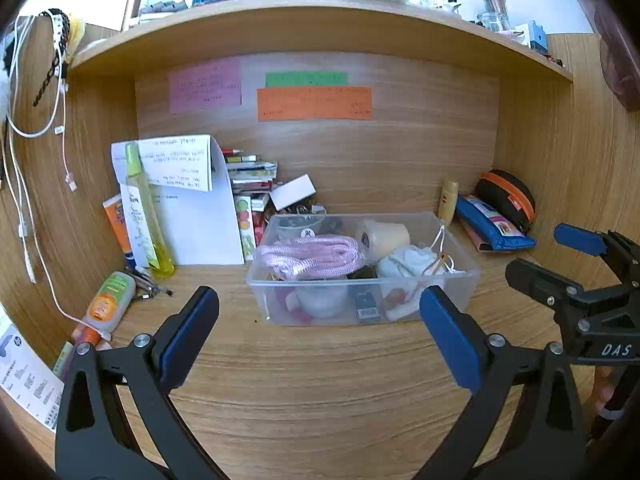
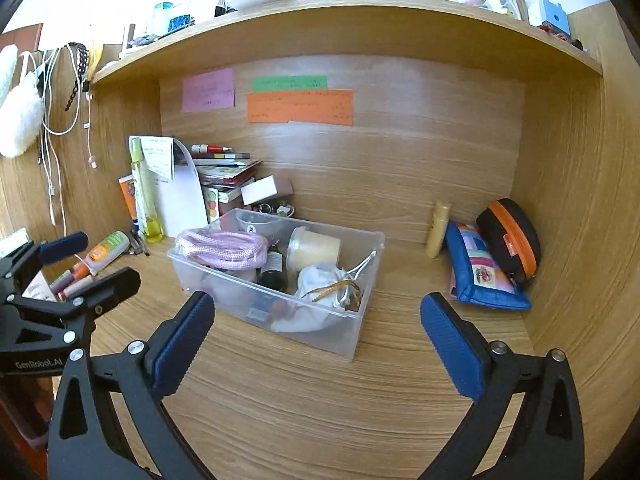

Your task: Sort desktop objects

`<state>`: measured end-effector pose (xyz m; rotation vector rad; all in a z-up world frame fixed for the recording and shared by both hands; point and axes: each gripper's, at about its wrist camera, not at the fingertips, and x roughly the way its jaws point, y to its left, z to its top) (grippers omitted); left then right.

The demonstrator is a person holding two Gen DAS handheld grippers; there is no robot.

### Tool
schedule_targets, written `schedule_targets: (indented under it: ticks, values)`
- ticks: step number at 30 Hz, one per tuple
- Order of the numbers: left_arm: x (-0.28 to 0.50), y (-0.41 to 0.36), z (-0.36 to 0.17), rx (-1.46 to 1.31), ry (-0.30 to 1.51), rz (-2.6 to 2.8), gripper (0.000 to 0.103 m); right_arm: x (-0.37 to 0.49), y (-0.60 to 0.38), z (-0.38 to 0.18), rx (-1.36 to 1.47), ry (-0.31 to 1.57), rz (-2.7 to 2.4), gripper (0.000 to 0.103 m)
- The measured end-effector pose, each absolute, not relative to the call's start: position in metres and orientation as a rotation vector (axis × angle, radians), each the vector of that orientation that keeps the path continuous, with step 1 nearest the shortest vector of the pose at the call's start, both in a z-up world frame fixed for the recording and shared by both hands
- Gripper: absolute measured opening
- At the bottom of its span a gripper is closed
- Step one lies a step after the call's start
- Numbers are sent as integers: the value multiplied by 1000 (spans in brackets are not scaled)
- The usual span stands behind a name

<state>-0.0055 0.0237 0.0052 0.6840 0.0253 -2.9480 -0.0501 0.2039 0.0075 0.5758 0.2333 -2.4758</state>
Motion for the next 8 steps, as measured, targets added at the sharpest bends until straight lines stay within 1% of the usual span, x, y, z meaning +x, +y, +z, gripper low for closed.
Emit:
schedule_targets:
  ticks: [8]
  values:
    - [-13,24,-1,724,53,-2976,102,-60,204,3,626,199,-2458,103]
